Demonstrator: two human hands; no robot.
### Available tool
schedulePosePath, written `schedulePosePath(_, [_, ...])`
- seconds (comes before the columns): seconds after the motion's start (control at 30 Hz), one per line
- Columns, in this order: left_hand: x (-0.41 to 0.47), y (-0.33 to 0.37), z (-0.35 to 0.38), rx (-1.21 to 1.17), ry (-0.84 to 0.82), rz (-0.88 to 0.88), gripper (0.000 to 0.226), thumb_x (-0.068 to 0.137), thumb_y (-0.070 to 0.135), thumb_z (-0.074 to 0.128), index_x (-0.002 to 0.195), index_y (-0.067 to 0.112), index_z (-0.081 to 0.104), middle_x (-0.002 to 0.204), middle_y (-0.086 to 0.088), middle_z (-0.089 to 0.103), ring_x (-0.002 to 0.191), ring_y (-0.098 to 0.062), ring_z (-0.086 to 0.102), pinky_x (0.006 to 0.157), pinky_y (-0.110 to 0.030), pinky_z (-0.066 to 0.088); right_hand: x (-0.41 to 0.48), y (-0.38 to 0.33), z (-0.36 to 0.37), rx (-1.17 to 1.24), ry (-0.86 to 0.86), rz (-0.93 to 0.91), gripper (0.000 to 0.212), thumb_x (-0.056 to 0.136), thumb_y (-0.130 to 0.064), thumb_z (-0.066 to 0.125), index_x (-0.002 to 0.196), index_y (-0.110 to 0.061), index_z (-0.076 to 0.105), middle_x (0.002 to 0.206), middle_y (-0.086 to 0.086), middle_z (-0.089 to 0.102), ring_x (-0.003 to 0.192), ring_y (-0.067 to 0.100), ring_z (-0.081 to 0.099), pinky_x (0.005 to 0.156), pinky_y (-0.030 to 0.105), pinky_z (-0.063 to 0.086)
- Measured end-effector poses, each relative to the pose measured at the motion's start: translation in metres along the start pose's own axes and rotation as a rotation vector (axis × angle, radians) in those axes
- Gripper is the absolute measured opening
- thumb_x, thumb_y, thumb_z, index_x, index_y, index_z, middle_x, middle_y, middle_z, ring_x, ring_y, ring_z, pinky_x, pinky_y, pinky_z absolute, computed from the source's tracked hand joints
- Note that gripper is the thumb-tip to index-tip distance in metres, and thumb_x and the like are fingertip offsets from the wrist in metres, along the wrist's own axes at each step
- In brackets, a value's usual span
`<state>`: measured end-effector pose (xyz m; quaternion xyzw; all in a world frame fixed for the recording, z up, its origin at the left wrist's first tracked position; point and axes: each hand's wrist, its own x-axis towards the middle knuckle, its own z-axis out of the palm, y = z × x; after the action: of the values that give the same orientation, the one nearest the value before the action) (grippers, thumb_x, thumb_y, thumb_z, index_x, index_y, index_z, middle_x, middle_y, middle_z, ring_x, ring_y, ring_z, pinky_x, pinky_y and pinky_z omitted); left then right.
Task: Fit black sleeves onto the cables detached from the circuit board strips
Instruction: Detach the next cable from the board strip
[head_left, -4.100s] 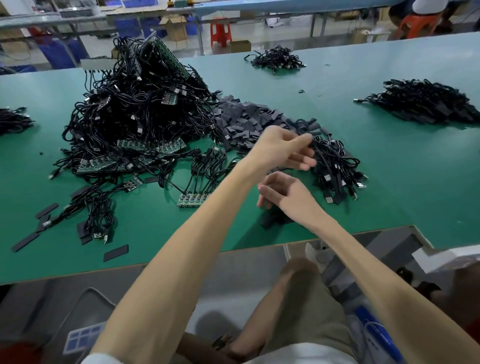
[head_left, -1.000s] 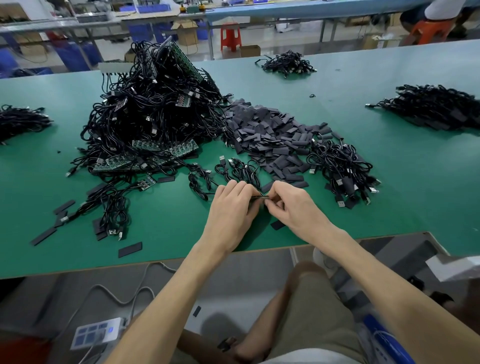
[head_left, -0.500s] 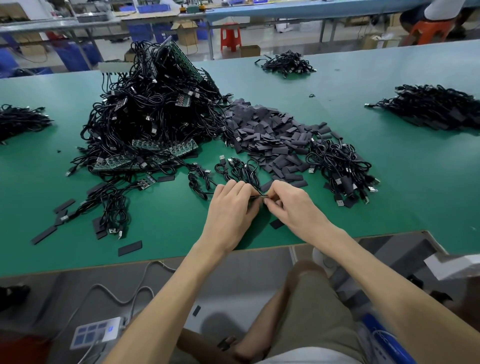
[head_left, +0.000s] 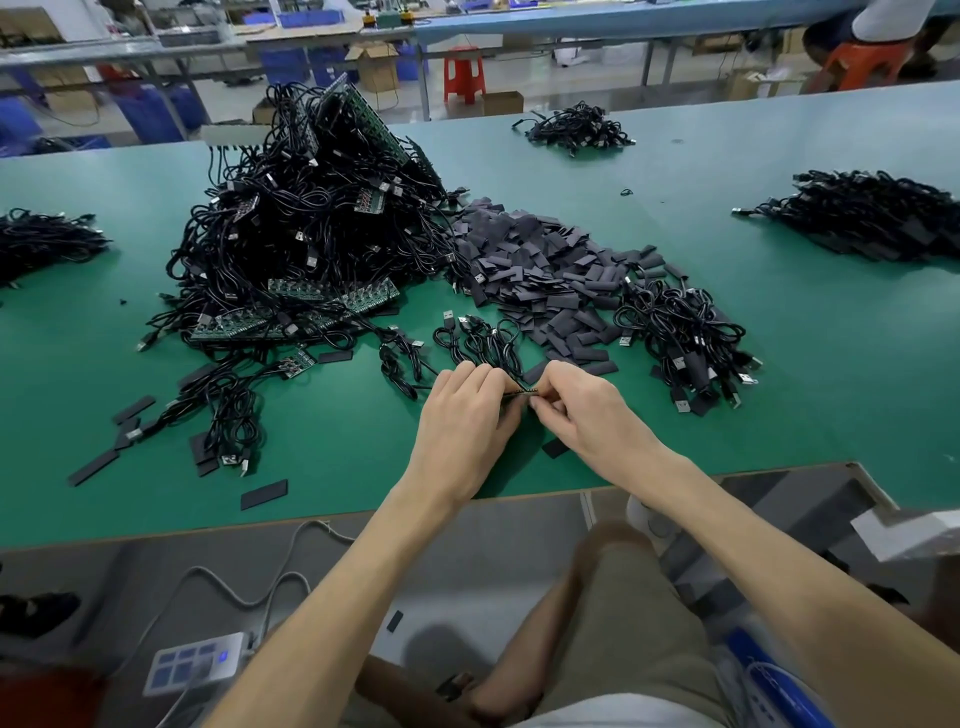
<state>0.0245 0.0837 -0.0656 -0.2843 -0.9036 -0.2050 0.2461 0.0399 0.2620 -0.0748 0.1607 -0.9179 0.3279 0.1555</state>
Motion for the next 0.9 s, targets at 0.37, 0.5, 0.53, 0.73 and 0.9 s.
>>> schedulePosePath(0.37, [0.0,-0.002,0.003,0.013,0.037,-0.002,0.012,0.092,0.021,0.071,0.089,0.01,0.066,0.085,-0.002,0.066,0.085,-0.026,0.059,0.08,-0.038,0.047,0.0,0.0,0.0,0.013,0.005,0.007,0.016,0.1,-0.011,0.062,0.088,-0.013,0.051,0.074,-0.015,0.044,0.065,0.003,0.045,0.063,0.025,0.036])
schedulePosePath(0.5, [0.0,0.0,0.002,0.001,0.029,-0.023,0.012,0.093,0.021,0.07,0.088,0.011,0.064,0.085,-0.002,0.065,0.082,-0.025,0.058,0.078,-0.038,0.046,-0.001,-0.004,-0.001,0.015,0.007,-0.005,0.019,0.1,-0.011,0.061,0.086,-0.014,0.048,0.072,-0.015,0.042,0.062,0.003,0.044,0.061,0.023,0.034])
schedulePosePath(0.53, [0.003,-0.001,0.002,-0.04,0.038,-0.087,0.013,0.095,0.02,0.068,0.087,0.011,0.063,0.084,-0.003,0.065,0.081,-0.026,0.057,0.077,-0.038,0.046,-0.003,-0.008,0.0,0.007,0.0,-0.035,0.021,0.1,-0.011,0.061,0.085,-0.015,0.047,0.071,-0.014,0.042,0.06,0.004,0.043,0.059,0.021,0.033])
schedulePosePath(0.73, [0.005,-0.008,0.004,-0.06,0.042,-0.069,0.012,0.098,0.023,0.067,0.092,0.013,0.064,0.091,0.001,0.066,0.086,-0.022,0.057,0.086,-0.036,0.042,-0.001,-0.003,-0.001,0.074,0.078,0.013,0.012,0.102,-0.019,0.061,0.094,-0.012,0.056,0.081,-0.009,0.056,0.071,0.007,0.053,0.066,0.023,0.044])
schedulePosePath(0.9, [0.003,-0.008,0.008,0.037,0.104,-0.034,0.012,0.095,0.027,0.068,0.093,0.015,0.066,0.098,0.001,0.063,0.093,-0.025,0.057,0.09,-0.039,0.039,0.006,0.001,-0.001,0.234,0.154,0.16,0.008,0.102,-0.021,0.06,0.096,-0.017,0.059,0.081,-0.009,0.062,0.073,0.008,0.058,0.069,0.028,0.049])
